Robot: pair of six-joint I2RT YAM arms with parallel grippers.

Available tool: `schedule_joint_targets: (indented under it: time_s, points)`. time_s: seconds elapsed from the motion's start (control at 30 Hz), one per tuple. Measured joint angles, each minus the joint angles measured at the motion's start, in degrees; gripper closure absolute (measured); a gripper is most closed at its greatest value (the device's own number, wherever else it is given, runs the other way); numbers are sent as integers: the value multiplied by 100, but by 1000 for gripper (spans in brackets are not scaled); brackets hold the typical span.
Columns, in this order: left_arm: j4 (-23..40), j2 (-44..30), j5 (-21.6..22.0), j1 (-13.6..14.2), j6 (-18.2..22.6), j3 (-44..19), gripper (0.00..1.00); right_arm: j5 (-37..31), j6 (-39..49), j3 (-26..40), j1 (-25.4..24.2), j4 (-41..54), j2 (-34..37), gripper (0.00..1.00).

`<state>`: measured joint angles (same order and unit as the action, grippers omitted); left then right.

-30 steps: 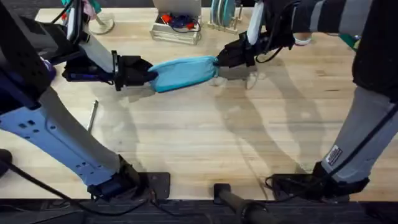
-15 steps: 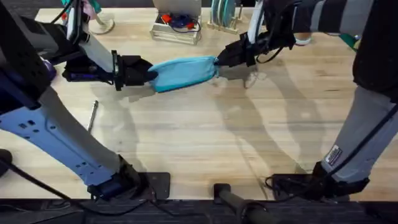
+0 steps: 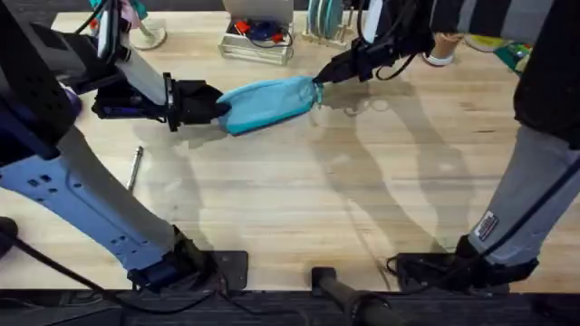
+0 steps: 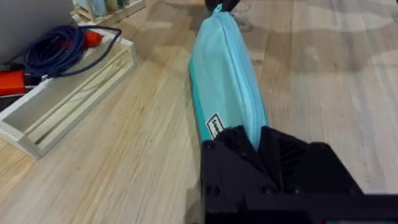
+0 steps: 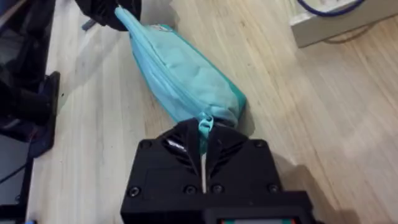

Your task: Unzip the bag, pick up the pens from the table one at a time and place them inside, then zip the bag closed.

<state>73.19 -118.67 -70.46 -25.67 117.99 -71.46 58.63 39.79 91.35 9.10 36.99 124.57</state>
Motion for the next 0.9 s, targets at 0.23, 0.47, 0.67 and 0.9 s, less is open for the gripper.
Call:
schedule_joint_targets:
  time_s: [0.23, 0.47, 0.67, 0.9]
  points:
    - [0, 0, -13, 20, 0, 0, 959, -473, -99, 442, 79, 672, 0, 970]
    - [-2, 0, -13, 20, 0, 0, 959, -684, -107, 589, 163, 833, 0, 970]
    - [-4, 0, -11, 20, 0, 0, 959, -1086, -109, 779, 350, 966, 0, 970]
    - [-4, 0, -4, 20, 0, 0, 959, -1531, -126, 1285, 505, 1655, 0, 970]
